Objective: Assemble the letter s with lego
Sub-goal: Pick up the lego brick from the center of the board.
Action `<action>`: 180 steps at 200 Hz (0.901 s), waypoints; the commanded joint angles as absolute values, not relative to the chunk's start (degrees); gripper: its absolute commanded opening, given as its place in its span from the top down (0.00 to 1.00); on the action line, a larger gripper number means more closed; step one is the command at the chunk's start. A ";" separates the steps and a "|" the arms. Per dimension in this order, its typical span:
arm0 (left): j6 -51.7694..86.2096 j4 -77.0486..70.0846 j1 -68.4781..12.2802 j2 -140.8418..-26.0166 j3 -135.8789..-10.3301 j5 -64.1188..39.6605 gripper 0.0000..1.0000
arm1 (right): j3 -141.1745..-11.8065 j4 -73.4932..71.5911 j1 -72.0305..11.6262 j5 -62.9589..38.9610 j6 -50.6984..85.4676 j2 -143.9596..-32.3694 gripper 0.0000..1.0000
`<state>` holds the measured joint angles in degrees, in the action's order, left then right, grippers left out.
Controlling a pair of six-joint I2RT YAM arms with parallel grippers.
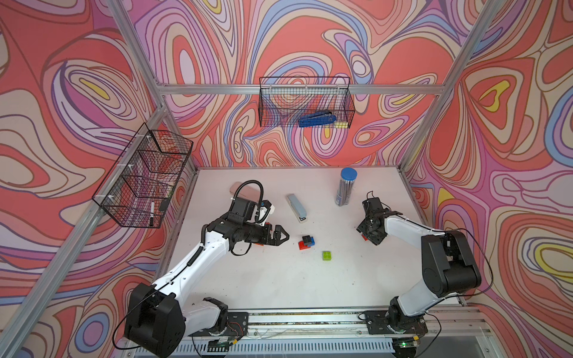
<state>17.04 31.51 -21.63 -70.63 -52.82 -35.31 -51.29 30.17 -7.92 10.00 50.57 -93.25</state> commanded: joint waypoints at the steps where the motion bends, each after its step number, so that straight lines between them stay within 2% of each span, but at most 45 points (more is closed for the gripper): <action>1: 15.89 33.23 -21.02 -70.75 -52.96 -34.76 0.00 | -51.41 30.05 -7.42 10.79 49.37 -94.39 0.46; 44: 15.91 33.06 -21.07 -70.92 -52.84 -34.92 0.00 | -51.08 30.37 -6.95 11.64 47.98 -94.16 0.55; 138: 15.76 33.12 -21.02 -71.36 -52.66 -35.41 0.00 | -51.48 30.97 -6.47 11.90 45.51 -95.19 0.53; 180: 15.73 33.22 -21.05 -71.37 -52.74 -35.44 0.00 | -51.77 31.18 -6.17 11.69 44.22 -95.62 0.60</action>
